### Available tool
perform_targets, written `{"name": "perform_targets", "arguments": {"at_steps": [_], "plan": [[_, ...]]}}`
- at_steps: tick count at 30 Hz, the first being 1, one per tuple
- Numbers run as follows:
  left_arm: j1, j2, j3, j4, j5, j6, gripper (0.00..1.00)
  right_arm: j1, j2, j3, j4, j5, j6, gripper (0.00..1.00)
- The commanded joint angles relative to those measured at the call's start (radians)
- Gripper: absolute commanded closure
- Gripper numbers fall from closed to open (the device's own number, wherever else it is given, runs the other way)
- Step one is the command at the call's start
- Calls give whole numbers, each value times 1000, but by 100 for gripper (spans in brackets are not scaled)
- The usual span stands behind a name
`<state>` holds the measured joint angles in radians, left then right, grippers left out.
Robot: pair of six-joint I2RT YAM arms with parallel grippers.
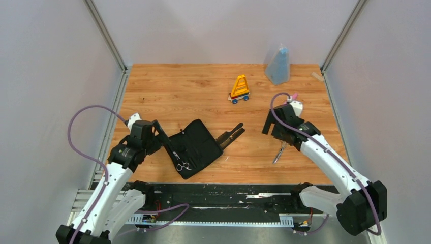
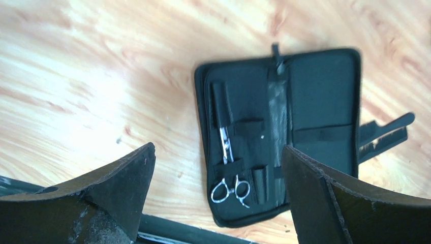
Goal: Sort the hair-cutting tools
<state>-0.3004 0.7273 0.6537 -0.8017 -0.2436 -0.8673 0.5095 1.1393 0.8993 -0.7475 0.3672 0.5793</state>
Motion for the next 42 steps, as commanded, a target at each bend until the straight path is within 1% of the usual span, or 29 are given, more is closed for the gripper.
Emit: {"name": "perform_targets", "arguments": {"at_steps": [1,4,9,13,18,22,25,28,33,38,42], "plan": [[1,-11,136,-56,-166,182,0,-182,-56,-56,-21,-20,116,6],[1,-6,205,-56,-218,272,0,-301,-27,-79,-18,-93,127,6],[1,-2,245,-30,-327,412,0,-334,122,-61,-24,-122,127,9],[1,3,248,-8,-346,479,0,-342,225,-60,-29,-142,157,17],[8,10,233,22,-338,509,0,-346,314,-59,-15,-165,174,30],[68,17,230,28,-311,514,0,-350,365,-68,2,-184,194,36],[84,12,225,28,-300,512,0,-352,406,-82,14,-205,208,42],[87,2,222,31,-300,515,0,-355,436,-94,25,-220,223,51],[91,1,221,34,-296,517,0,-359,453,-107,37,-216,239,71],[92,1,219,37,-282,520,0,-358,408,-117,39,-208,220,92],[92,4,215,41,-256,522,0,-356,342,-124,39,-205,185,100]]}}
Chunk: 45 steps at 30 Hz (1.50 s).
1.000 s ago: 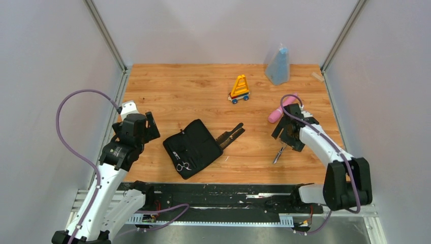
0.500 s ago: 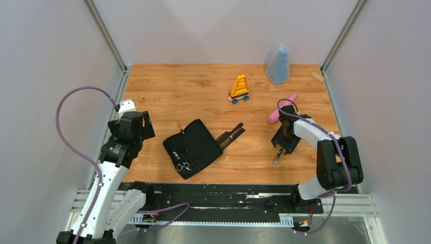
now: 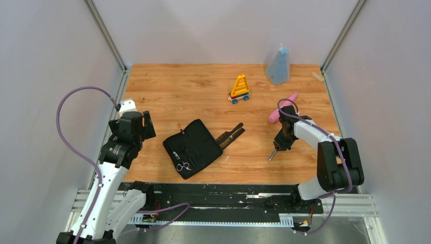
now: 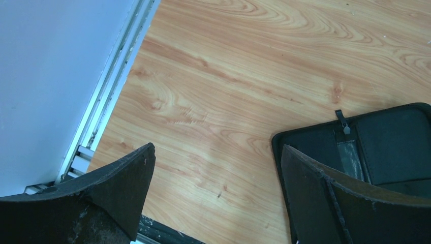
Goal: Sort the hair-cutting tools
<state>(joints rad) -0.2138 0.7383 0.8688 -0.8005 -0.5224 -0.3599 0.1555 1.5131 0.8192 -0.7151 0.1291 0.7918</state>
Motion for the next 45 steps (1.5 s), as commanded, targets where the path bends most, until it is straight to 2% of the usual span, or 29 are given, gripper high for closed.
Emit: {"name": "perform_targets", "arguments": {"at_steps": [1,7,13,21,31,38,42,45], "plan": [[6,-2,0,40,40,15,0,0,-53,-47,6,33,-39,100],[6,51,5,42,178,-44,0,51,-169,-23,-3,43,-112,100],[7,117,-41,68,290,-169,0,205,-264,82,-3,93,-200,100],[7,192,-177,136,343,-320,4,441,-137,326,50,139,-318,100],[7,264,-308,282,409,-372,36,612,104,505,226,58,-417,100],[5,382,-326,349,508,-339,48,713,284,668,310,34,-463,100],[5,419,-331,352,516,-316,52,749,354,721,349,18,-466,100],[4,432,-336,359,555,-292,61,770,388,743,373,22,-458,100]]}}
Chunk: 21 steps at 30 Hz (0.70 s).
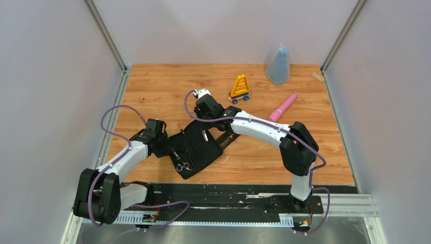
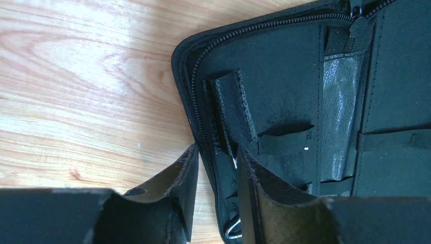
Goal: Sort the hair-cutting tools
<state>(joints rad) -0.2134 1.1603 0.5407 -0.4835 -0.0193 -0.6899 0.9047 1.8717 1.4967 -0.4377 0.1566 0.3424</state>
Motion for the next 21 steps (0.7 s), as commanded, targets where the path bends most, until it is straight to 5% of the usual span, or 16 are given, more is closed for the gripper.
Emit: {"name": "perform_targets", "arguments": {"at_steps": [1,9,21], "plan": [[4,11,-10,50,64,42,65,26,36,68,107,-4,-2,100],[-79,15,-11,100,147,73,88,32,35,-1,223,31,104,100],[-194,-19,-25,156,165,-32,99,42,81,-27,270,20,191,100]]}}
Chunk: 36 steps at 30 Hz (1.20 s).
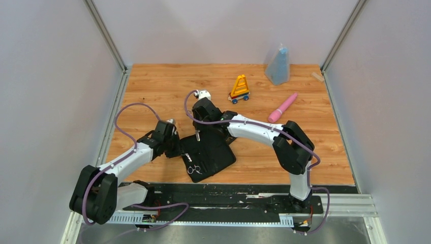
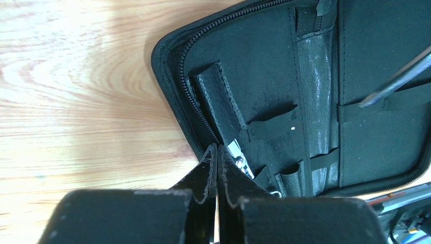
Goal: Sort the hair-cutting tools
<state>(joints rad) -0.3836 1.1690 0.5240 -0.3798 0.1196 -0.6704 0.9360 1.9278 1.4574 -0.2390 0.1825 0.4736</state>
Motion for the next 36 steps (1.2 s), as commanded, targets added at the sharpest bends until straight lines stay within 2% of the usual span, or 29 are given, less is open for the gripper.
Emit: {"name": "perform_targets", "arguments": {"at_steps": [1,14,21,36], "plan": [[-28,-28,-12,60,27,-56,100,13,35,18,73,-15,63,100],[-43,-31,-25,75,-9,-90,100,40,159,84,47,-78,37,100],[-43,-12,-31,81,-30,-109,100,47,191,144,-48,-164,-17,100],[-43,-25,-32,35,-89,-144,100,79,176,159,-189,-112,-155,100]]}}
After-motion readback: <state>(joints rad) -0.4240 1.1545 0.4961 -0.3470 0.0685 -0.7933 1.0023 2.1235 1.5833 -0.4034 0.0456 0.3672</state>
